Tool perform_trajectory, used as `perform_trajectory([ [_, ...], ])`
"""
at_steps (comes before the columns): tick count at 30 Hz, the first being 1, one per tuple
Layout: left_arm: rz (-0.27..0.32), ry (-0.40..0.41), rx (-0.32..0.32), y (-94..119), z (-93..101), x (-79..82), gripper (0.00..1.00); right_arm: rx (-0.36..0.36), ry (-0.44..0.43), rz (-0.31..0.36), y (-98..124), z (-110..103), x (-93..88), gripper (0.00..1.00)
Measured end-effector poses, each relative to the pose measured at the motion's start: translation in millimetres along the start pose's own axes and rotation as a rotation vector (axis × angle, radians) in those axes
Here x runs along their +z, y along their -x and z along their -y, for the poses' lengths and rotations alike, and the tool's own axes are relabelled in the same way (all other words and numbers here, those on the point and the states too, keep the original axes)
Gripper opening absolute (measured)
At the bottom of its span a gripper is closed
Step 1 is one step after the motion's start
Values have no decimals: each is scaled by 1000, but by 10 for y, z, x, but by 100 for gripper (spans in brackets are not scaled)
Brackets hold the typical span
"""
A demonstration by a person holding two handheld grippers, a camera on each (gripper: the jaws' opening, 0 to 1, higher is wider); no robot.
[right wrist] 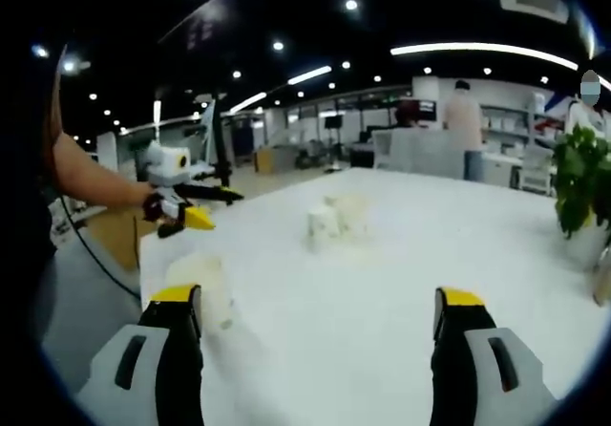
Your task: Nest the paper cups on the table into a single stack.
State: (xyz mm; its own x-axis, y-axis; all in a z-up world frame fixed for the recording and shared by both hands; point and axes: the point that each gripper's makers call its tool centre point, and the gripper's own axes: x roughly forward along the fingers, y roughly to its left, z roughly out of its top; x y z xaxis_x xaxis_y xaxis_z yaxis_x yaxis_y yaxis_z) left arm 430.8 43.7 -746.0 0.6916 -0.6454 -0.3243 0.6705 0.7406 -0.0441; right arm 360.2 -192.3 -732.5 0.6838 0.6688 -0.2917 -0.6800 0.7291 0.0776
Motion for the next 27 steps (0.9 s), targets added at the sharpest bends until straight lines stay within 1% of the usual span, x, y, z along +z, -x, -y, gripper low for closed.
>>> perform_trajectory([
  [1,7,8,6,-45,-17,11,99,-1,-3,-1,0,10,-2,99],
  [4,3,-16,10,-167,-50,-1,99,-9,-10,1,8,45,2,98],
  [6,-21,-17,10,-244,-61,-25,99,-13,-15,2,17,62,2,97],
  [9,-5,-17,-3,-340,-51,9,99,-17,-20,2,26,77,-10,97],
  [14,-12,-21,-6,-510,-94,26,99,-15,-26,-3,22,63,-37,98],
  [15,-9,-21,-7,-537,-97,36,99,-13,-31,0,21,58,-37,100],
  [17,-10,-17,-16,-611,-100,44,99,-12,-35,6,17,59,-41,100],
  [18,-10,-19,-16,-646,-108,47,99,-12,-35,6,15,60,-41,100],
  [20,-18,-17,-29,-716,-106,50,94,-13,-38,6,12,63,-39,100],
  [21,-15,-25,-23,-761,-118,56,94,-15,-38,6,10,68,-41,100],
  [23,-11,-17,-23,-836,-138,74,96,-16,-38,2,11,75,-50,100],
  [27,-5,-6,-20,-972,-173,111,96,-17,-40,1,20,85,-63,100],
])
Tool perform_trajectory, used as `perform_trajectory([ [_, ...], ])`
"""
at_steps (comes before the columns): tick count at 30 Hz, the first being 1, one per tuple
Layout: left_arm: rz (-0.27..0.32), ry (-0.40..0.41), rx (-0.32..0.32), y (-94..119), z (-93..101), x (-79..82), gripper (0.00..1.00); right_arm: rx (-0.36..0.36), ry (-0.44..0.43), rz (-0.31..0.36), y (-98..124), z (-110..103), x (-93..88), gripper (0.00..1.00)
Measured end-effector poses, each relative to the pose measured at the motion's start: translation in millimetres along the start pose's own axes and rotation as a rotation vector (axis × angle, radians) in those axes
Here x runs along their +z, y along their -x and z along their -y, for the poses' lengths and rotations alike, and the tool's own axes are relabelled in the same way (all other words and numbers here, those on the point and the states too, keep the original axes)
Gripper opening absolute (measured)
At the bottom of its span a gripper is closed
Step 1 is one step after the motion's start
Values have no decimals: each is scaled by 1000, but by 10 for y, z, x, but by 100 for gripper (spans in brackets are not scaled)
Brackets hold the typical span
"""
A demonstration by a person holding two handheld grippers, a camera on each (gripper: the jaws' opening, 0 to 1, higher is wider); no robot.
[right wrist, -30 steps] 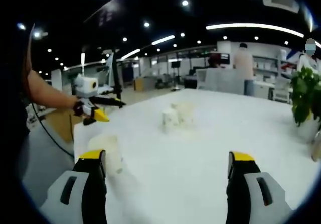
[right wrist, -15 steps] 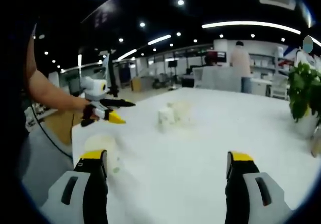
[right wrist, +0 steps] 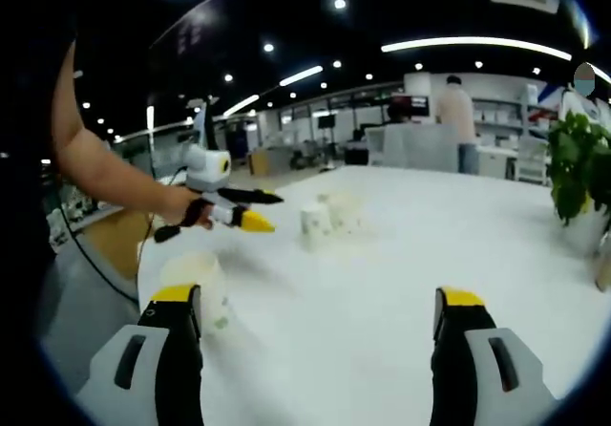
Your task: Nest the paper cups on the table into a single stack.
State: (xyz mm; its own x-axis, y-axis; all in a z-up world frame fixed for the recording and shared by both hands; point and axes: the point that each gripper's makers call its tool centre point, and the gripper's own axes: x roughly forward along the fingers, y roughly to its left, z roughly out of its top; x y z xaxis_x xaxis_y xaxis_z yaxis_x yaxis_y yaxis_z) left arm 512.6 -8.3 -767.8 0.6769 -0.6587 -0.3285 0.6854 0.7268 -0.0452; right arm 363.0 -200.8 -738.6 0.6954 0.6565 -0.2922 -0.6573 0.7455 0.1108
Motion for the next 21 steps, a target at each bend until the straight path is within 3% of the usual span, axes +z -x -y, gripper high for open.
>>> perform_trajectory([
  [5,-8,-20,1,-187,-50,2,91,-5,-11,-2,16,13,-31,100],
  [13,0,18,45,-373,-199,17,86,-11,-22,-6,49,28,-77,100],
  [21,-2,0,41,-504,-178,23,74,-21,-28,-10,75,53,-97,100],
])
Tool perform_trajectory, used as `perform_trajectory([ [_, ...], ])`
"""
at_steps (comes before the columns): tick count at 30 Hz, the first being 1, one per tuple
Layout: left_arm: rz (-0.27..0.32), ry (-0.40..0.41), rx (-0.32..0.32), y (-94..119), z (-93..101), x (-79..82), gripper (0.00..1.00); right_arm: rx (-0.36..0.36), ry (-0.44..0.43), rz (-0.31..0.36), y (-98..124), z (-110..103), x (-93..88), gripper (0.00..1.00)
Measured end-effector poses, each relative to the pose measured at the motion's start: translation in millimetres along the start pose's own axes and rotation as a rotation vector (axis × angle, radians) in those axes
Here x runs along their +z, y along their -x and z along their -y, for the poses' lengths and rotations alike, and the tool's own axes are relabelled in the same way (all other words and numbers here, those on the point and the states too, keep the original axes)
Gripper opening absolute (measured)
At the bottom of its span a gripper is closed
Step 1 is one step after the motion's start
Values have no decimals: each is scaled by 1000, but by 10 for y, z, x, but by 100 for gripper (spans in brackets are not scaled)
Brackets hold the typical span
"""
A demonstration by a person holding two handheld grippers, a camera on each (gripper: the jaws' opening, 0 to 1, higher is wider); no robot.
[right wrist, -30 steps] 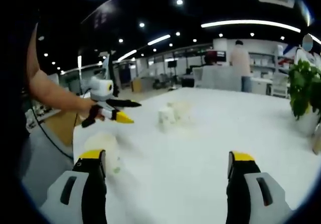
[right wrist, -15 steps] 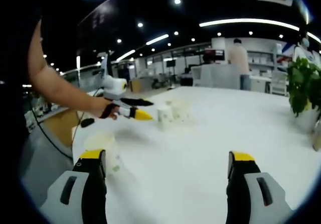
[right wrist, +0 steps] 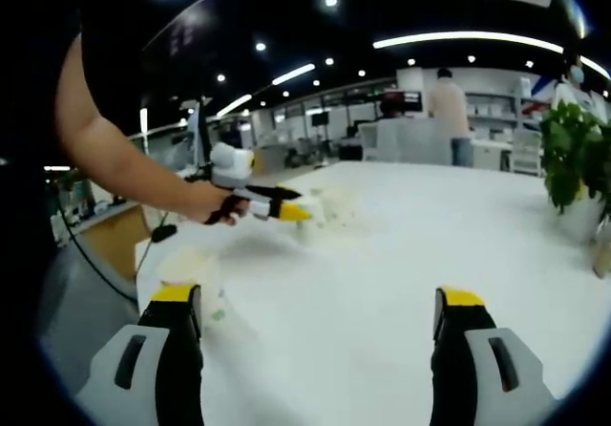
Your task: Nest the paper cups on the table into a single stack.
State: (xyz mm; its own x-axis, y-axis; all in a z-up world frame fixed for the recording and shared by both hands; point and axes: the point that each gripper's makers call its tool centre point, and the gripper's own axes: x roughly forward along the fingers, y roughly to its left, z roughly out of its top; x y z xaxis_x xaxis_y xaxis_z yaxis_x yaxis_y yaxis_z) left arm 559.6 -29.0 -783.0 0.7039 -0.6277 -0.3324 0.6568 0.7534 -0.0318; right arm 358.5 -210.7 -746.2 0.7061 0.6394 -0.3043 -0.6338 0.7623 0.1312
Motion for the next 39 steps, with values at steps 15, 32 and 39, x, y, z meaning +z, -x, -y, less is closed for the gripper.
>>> perform_trajectory([
  [15,-18,-31,16,-104,8,15,38,1,-9,2,-7,7,7,100],
  [32,-30,-36,-15,-8,-23,47,38,-2,-7,1,-2,3,4,99],
  [39,-34,-55,-33,35,0,112,37,0,-2,6,4,-16,38,99],
])
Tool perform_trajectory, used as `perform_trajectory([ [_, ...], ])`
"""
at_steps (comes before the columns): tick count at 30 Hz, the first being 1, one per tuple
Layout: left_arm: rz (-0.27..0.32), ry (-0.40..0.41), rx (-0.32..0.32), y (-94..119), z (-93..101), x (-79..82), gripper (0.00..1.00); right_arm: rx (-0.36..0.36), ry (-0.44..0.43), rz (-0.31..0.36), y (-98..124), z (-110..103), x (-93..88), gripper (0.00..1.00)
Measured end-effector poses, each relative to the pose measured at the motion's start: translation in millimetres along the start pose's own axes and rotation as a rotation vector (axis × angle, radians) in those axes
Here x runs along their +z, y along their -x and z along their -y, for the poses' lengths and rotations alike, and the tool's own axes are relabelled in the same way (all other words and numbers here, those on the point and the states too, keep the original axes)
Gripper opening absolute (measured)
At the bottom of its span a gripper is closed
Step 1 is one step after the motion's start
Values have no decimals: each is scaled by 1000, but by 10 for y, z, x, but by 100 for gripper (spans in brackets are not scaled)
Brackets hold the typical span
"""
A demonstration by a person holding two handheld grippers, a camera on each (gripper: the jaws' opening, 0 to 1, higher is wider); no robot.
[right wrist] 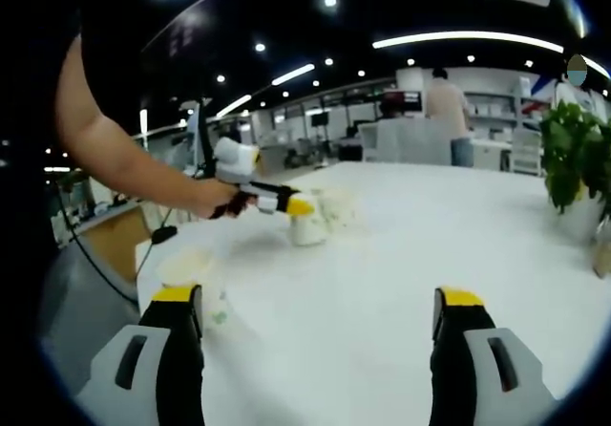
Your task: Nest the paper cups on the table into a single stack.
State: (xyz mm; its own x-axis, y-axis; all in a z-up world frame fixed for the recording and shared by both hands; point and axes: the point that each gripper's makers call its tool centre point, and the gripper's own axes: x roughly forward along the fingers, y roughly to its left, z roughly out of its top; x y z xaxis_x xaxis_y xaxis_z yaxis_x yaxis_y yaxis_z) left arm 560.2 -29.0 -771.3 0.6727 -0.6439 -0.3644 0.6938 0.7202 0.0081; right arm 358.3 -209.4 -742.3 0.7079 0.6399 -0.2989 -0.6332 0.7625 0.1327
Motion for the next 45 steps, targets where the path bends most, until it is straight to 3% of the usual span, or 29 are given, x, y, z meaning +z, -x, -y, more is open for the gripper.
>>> perform_trajectory([
  [19,0,16,-18,136,-44,229,37,1,16,10,6,-29,74,98],
  [42,4,-11,-75,302,-114,737,37,17,43,16,-9,-63,197,99],
  [45,-2,-8,-104,300,-134,794,37,18,48,15,-11,-66,218,99],
])
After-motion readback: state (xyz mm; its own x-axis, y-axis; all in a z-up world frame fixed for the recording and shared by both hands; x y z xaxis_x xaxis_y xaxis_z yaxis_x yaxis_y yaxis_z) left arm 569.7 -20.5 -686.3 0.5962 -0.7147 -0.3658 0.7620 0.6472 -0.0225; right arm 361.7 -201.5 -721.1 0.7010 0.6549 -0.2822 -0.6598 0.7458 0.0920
